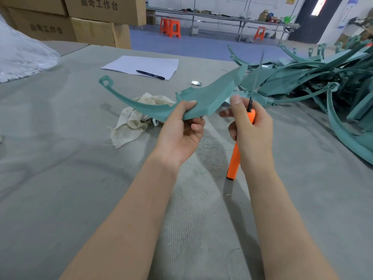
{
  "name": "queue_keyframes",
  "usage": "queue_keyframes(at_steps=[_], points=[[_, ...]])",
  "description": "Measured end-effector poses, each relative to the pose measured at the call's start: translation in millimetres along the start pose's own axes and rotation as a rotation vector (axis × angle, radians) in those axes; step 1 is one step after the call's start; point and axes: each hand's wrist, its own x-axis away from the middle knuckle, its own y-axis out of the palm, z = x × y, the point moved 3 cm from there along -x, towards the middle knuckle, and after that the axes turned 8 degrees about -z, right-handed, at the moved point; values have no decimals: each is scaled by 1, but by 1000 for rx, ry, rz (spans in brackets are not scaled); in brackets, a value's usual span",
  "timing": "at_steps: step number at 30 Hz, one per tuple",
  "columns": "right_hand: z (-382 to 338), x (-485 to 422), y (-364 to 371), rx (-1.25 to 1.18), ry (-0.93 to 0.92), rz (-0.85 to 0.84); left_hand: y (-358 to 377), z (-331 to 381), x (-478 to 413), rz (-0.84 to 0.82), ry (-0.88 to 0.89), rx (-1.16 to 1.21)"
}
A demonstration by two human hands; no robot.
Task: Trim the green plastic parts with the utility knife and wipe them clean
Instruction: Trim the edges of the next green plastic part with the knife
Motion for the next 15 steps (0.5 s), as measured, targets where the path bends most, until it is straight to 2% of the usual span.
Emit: queue_keyframes(at_steps=[3, 6, 11, 15], points=[[-3, 0, 4, -188, 52, -102, 1, -1, 0, -30, -3, -163], [0, -2, 3, -351, 119, -135, 0, -2, -1, -13, 24, -306], [5, -4, 2, -335, 126, -153, -4, 1, -2, 19, 55, -351], [4, -3, 3, -292, 104, -147, -4, 0, -4, -21, 41, -262]])
